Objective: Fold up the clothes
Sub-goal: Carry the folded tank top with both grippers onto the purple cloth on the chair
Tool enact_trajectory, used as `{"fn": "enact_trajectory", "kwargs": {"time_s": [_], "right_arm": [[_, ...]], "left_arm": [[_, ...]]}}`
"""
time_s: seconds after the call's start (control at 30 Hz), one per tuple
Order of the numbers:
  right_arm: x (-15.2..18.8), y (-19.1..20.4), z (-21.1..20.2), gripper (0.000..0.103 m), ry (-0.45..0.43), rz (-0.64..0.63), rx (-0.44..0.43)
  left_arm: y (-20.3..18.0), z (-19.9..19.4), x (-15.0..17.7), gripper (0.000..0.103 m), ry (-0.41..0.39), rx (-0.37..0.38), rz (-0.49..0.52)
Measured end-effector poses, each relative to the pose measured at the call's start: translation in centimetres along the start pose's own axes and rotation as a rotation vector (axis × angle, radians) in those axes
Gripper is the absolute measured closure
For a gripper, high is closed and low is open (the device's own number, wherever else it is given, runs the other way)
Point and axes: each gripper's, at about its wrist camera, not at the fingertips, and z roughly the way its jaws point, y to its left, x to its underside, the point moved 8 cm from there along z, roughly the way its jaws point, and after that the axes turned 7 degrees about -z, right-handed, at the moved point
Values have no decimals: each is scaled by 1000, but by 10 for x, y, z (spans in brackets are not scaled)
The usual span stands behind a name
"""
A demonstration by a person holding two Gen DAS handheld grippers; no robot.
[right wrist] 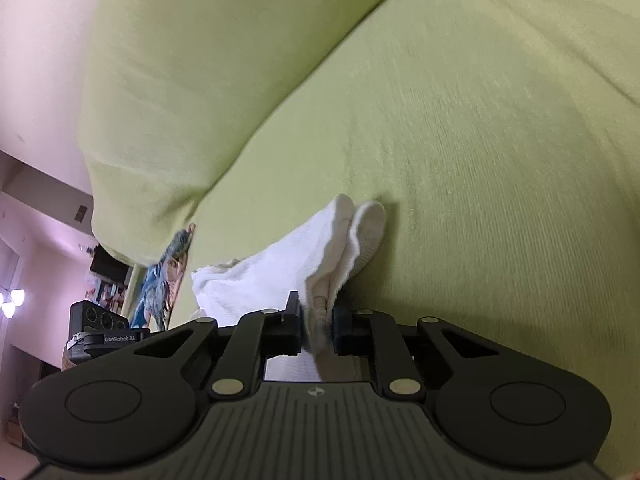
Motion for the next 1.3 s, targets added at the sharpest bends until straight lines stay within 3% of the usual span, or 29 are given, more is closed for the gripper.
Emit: {"fn": "enact_trajectory", "kwargs": {"time_s": [0.2,0.37,0.5,0.7,0.83,0.93,1.1,1.3], "right_arm": [[12,17,-52,91,-130,30,27],[50,13,-178,90,-317,113,125],[116,8,-316,90,-496,182,270],[236,0,-527,90,-747,298,564],[306,-4,-635,90,-858,364,757],[349,-18,-699,90,-930,436,851],[394,-73,-765,90,-988,538,920],[403,-119,-780,90,-1004,578,897]], "left_arm": [[-70,1,15,98,30,36,134],[-168,39,72,97,157,123,295],[-262,94,165,97,326,241,444],[-402,189,344,97,617,426,592],[-481,248,459,97,771,507,663],[-526,283,526,97,846,544,711],[-564,330,591,97,889,540,781],[-566,353,611,97,881,505,821]]}}
